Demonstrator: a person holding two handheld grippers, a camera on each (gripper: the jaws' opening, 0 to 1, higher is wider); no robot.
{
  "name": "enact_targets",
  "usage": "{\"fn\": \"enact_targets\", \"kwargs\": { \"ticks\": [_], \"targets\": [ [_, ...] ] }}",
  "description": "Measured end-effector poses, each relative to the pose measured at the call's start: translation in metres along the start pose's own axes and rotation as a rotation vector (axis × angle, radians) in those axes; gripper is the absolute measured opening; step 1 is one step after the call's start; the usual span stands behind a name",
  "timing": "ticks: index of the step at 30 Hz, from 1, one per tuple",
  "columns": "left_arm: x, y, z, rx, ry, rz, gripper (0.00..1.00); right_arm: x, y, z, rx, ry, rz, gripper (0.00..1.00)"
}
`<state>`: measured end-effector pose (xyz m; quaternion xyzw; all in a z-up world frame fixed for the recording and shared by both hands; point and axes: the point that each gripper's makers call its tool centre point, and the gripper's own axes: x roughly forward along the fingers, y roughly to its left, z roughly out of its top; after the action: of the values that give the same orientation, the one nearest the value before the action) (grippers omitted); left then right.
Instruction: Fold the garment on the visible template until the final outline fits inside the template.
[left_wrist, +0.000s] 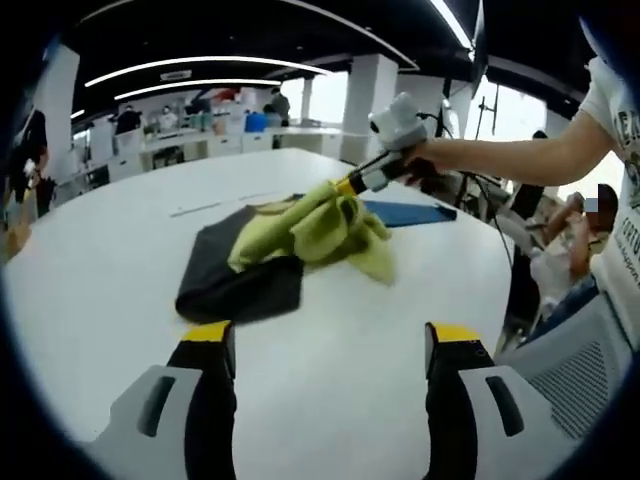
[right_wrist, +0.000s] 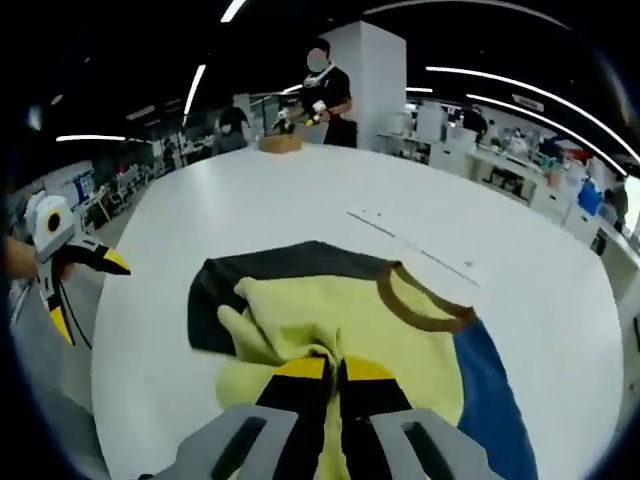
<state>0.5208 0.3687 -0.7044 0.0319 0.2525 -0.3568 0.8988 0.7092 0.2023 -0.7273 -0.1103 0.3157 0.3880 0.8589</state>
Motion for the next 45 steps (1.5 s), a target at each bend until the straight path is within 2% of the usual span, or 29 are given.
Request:
{"fn": "enact_targets", "kwargs": {
  "ticks": [2,10,16,19,21,24,27,31,35,41,45],
  "targets": [
    [0.002,0.000,0.000,-0.002,-0.001,-0.004,0.73,0.005,-0.006,-0.005,0.043,0.017,-0.019,0.00],
    [0.008,0.004,0.003,-0.004,0.000,-0.011,0.73,0.024,-0.021,-0.026,0.039,0.089,-0.060,0.00],
    [0.011,0.004,0.002,-0.009,0.004,-0.014,0.72,0.029,-0.020,-0.039,0.039,0.135,-0.079,0.00],
    [0.011,0.004,0.001,-0.009,0.006,-0.016,0.71,0.031,-0.023,-0.047,0.104,0.155,-0.090,0.00],
    [0.012,0.004,0.000,-0.006,0.009,-0.016,0.71,0.031,-0.022,-0.048,0.180,0.131,-0.113,0.00],
    [0.012,0.005,0.001,-0.009,0.006,-0.013,0.71,0.030,-0.029,-0.047,0.222,0.126,-0.135,0.01],
    [0.013,0.005,0.003,-0.010,0.005,-0.014,0.71,0.024,-0.036,-0.049,0.288,0.121,-0.195,0.13],
    [0.014,0.006,0.005,-0.006,0.003,-0.014,0.70,0.015,-0.039,-0.046,0.331,0.103,-0.214,0.25],
    [0.017,0.006,0.012,-0.016,-0.007,-0.016,0.70,0.002,-0.036,-0.041,0.361,0.075,-0.229,0.44],
    [0.023,0.009,0.019,-0.027,-0.012,-0.018,0.68,-0.015,-0.022,-0.031,0.350,0.043,-0.206,0.51],
    [0.031,0.011,0.030,-0.042,-0.043,-0.008,0.66,-0.029,-0.009,-0.026,0.329,0.029,-0.191,0.53]
  ]
}}
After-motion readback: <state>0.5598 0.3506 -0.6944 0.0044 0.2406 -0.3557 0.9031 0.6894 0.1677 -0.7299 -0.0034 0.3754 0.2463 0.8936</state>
